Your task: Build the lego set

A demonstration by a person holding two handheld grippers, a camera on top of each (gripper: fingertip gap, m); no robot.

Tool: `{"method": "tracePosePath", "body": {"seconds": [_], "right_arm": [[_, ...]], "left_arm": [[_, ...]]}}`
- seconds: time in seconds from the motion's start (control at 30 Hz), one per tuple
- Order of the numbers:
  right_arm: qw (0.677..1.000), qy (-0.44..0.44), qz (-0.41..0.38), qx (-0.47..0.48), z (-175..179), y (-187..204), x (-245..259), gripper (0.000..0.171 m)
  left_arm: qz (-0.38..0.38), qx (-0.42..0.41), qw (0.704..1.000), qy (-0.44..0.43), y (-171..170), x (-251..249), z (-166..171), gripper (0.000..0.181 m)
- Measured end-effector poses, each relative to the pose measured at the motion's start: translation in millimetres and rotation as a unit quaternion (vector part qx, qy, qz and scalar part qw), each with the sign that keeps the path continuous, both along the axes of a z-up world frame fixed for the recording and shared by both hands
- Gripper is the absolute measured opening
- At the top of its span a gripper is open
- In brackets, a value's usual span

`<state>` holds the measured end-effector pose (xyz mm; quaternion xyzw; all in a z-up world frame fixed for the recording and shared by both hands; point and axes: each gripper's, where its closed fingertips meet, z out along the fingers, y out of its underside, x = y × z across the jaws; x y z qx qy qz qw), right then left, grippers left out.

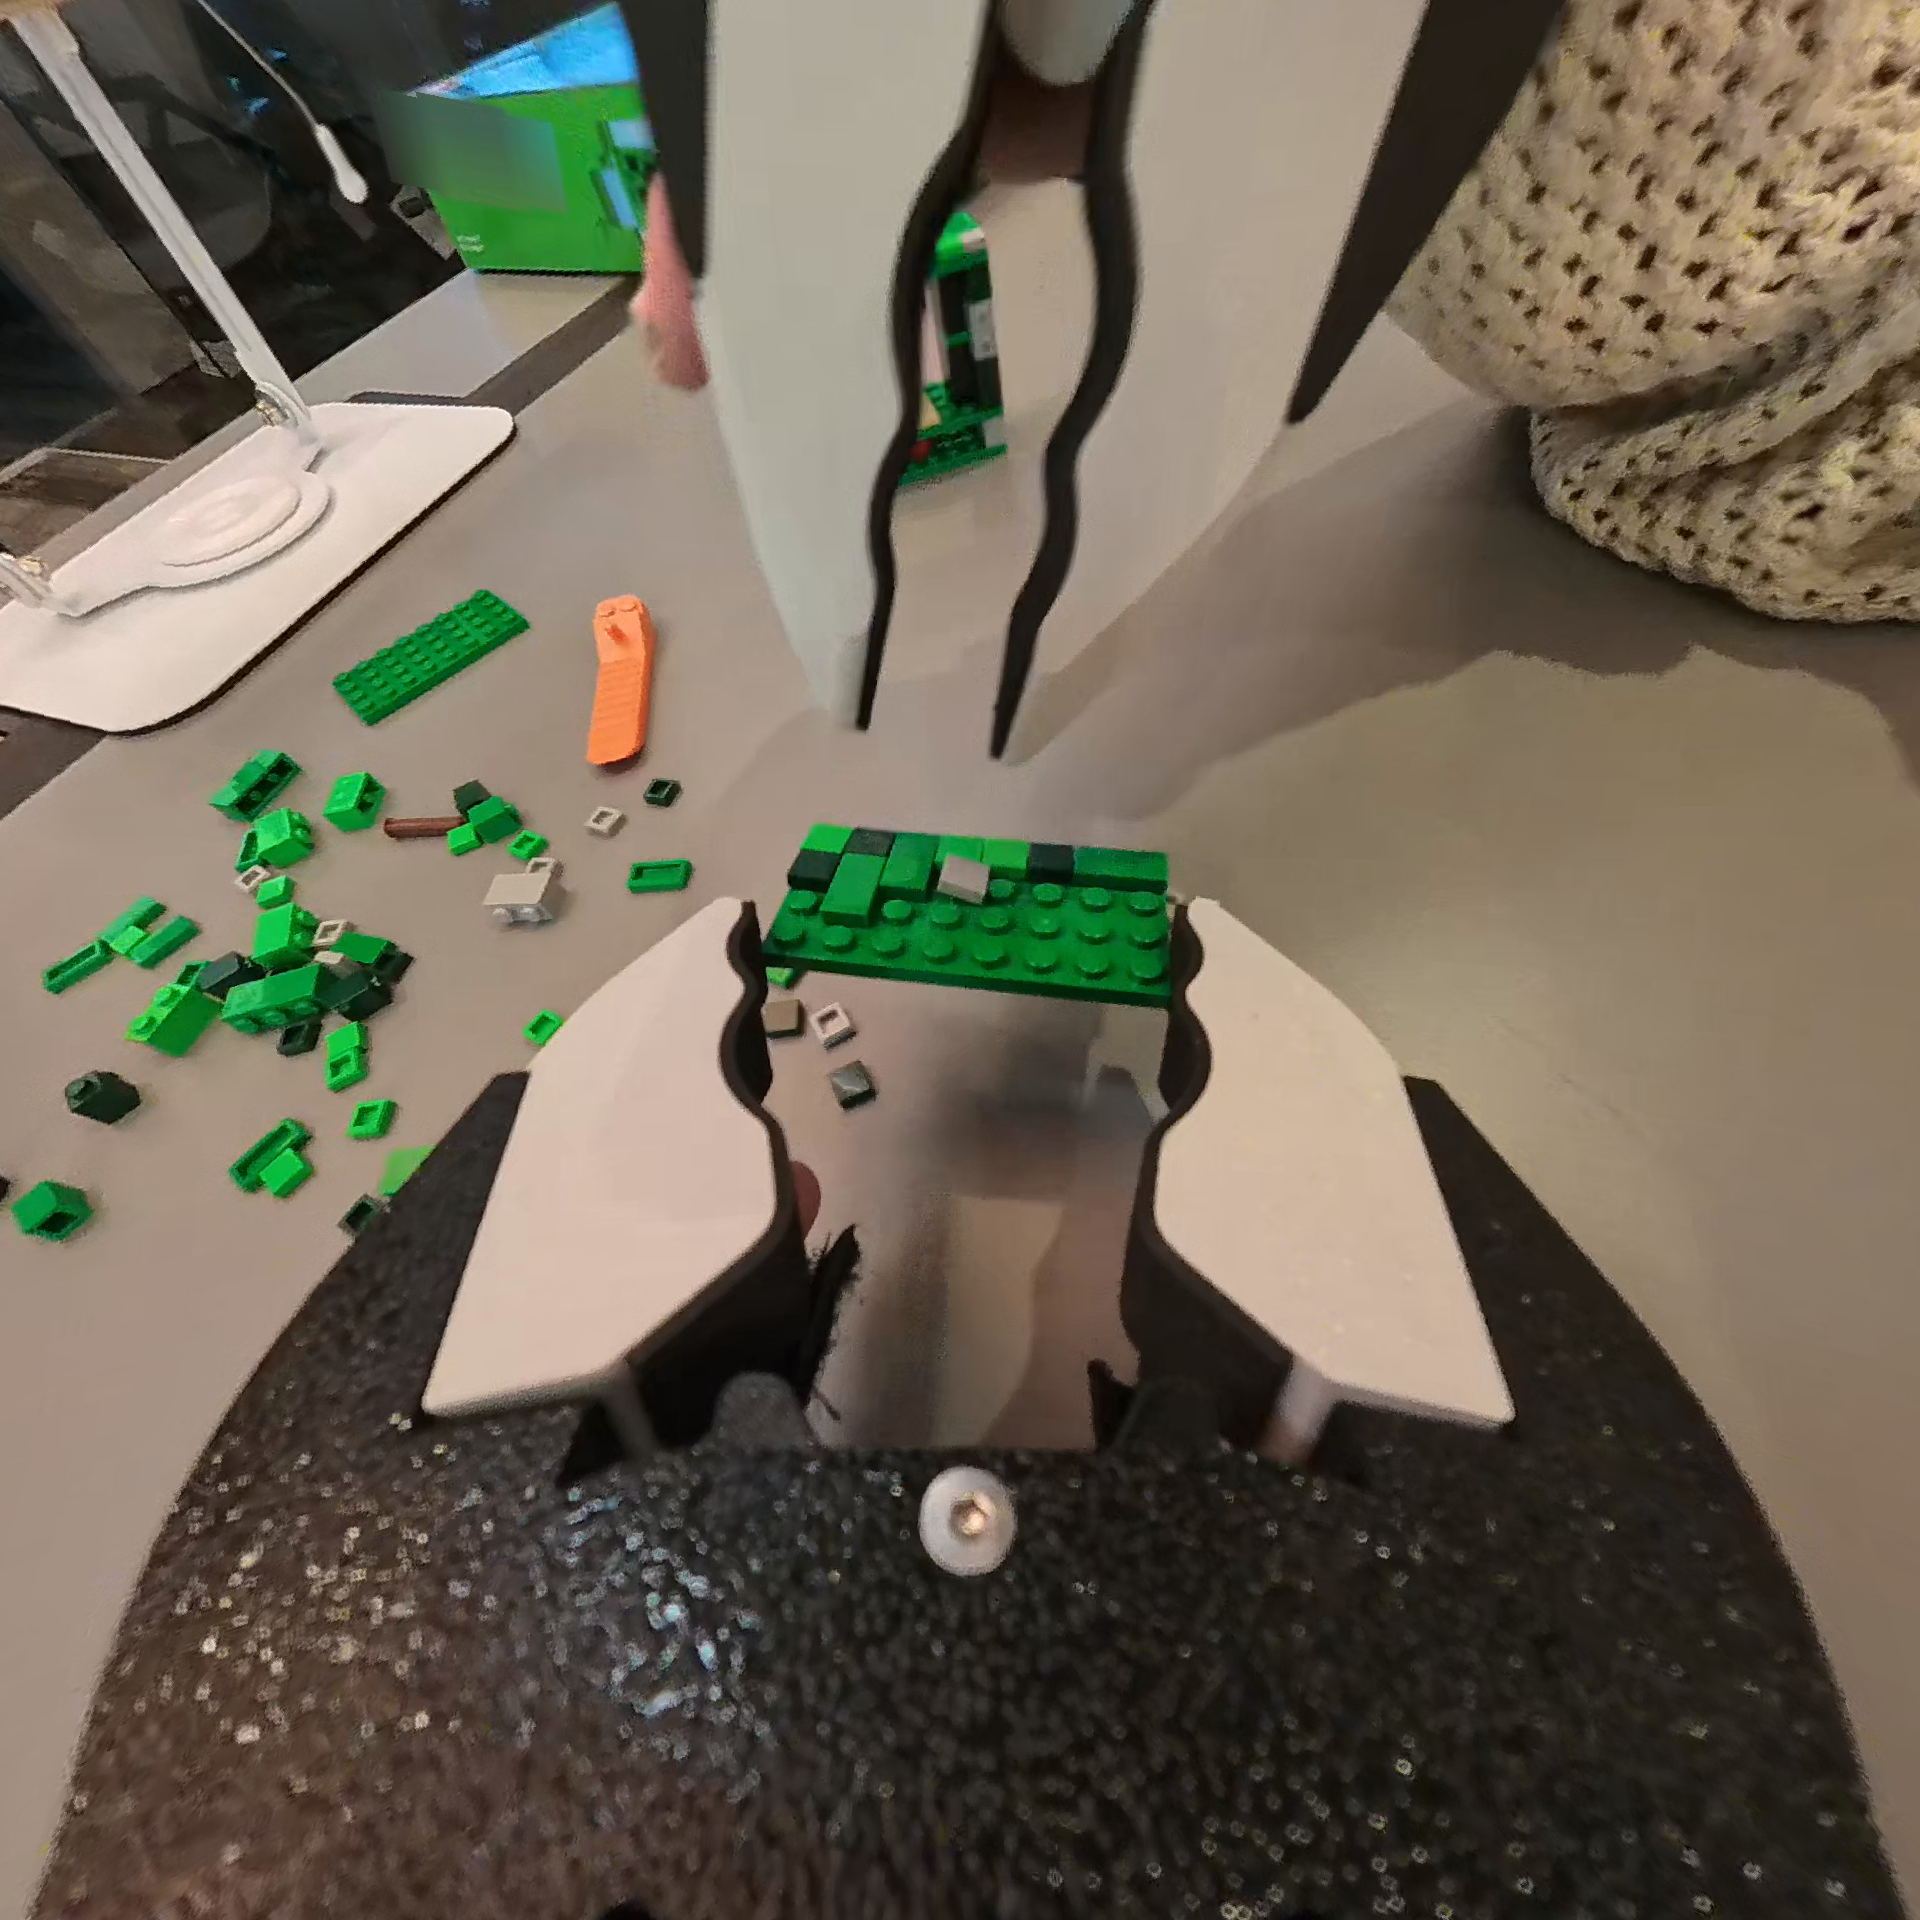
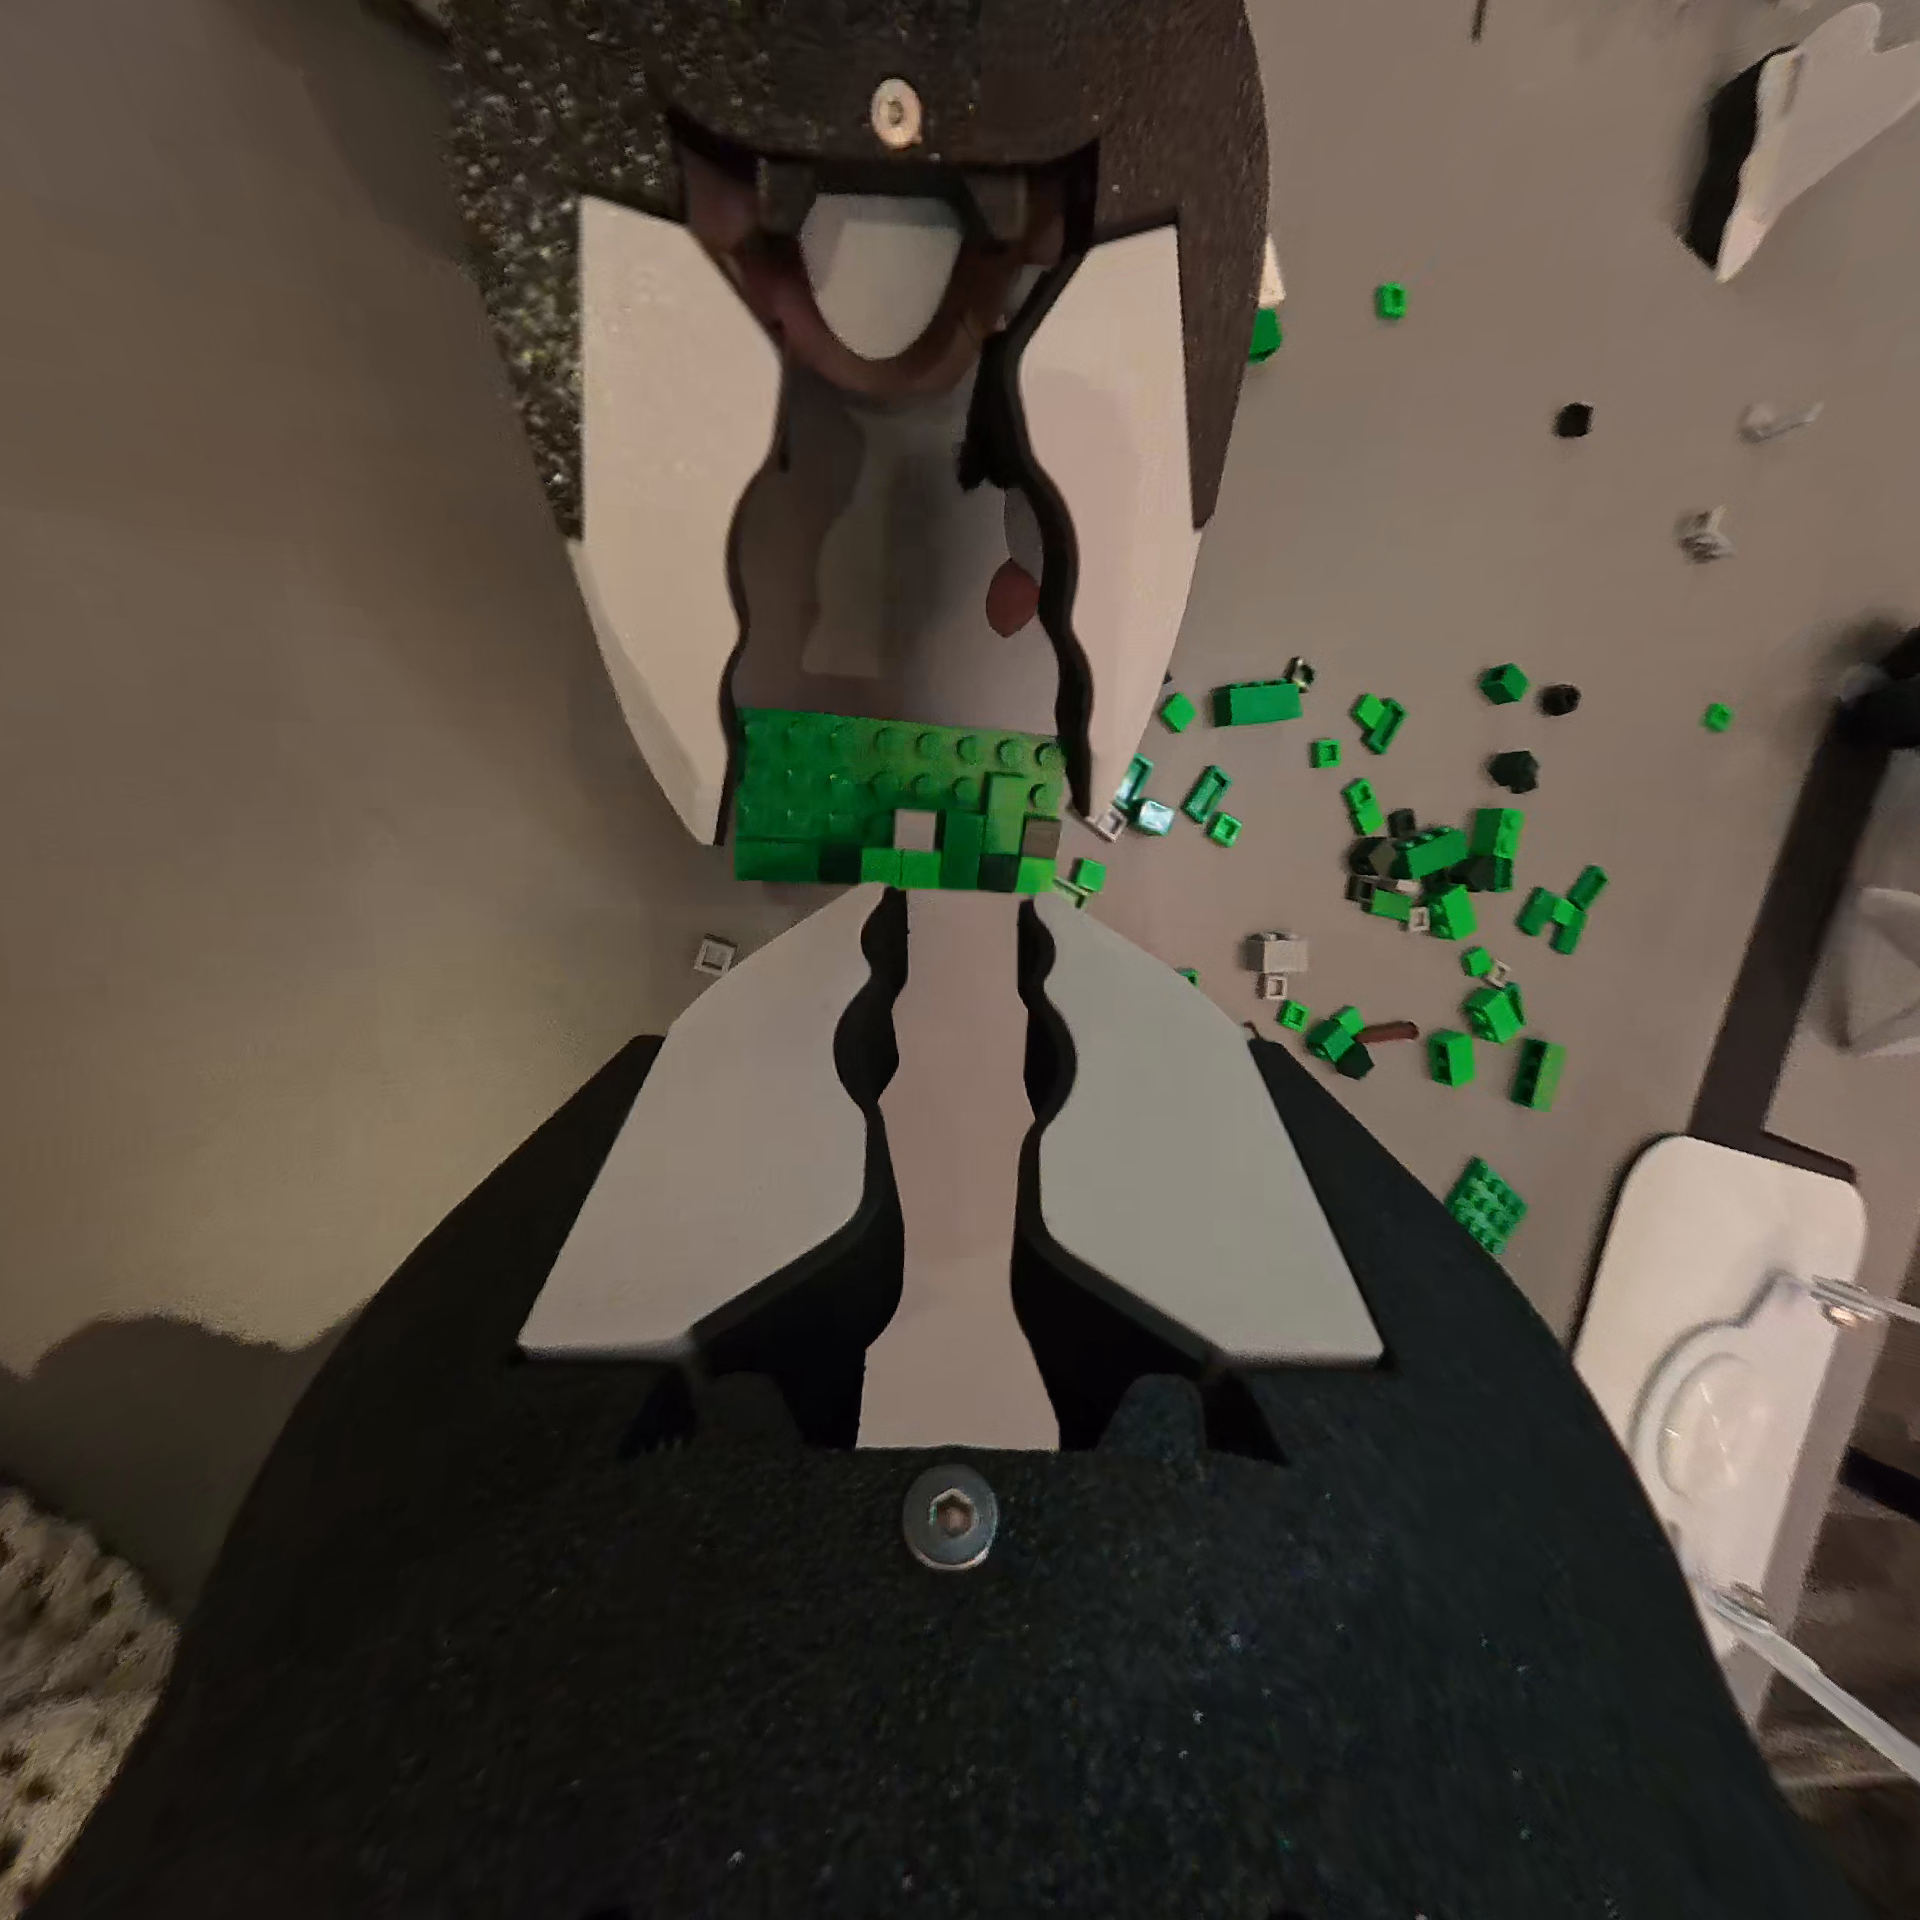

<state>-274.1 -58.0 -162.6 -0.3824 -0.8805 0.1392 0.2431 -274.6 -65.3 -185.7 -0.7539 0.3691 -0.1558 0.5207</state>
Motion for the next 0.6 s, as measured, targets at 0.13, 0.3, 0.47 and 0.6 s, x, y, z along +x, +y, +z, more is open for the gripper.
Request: {"method": "tracePosePath", "body": {"seconds": [0.13, 0.3, 0.47, 0.6], "right_arm": [[0.992, 0.106, 0.02, 0.06, 0.9, 0.2, 4.2, 0.042], [0.919, 0.307, 0.08, 0.233, 3.0, -5.7, 3.2, 0.043], [0.886, 0.334, 0.103, 0.306, -15.4, -12.7, 0.0, 0.048], [0.875, 0.363, 0.086, 0.309, -9.5, -9.8, -10.1, 0.047]], "left_arm": [[0.007, -0.008, 1.0, -0.015, 1.9, -2.6, 1.6, 0.074], [0.014, -0.014, 0.999, -0.034, 3.4, -5.4, 4.1, 0.074], [0.016, -0.017, 0.999, -0.044, 3.7, -6.8, 5.1, 0.074], [0.017, -0.016, 0.999, -0.05, 3.2, -6.5, 6.4, 0.074]]}}
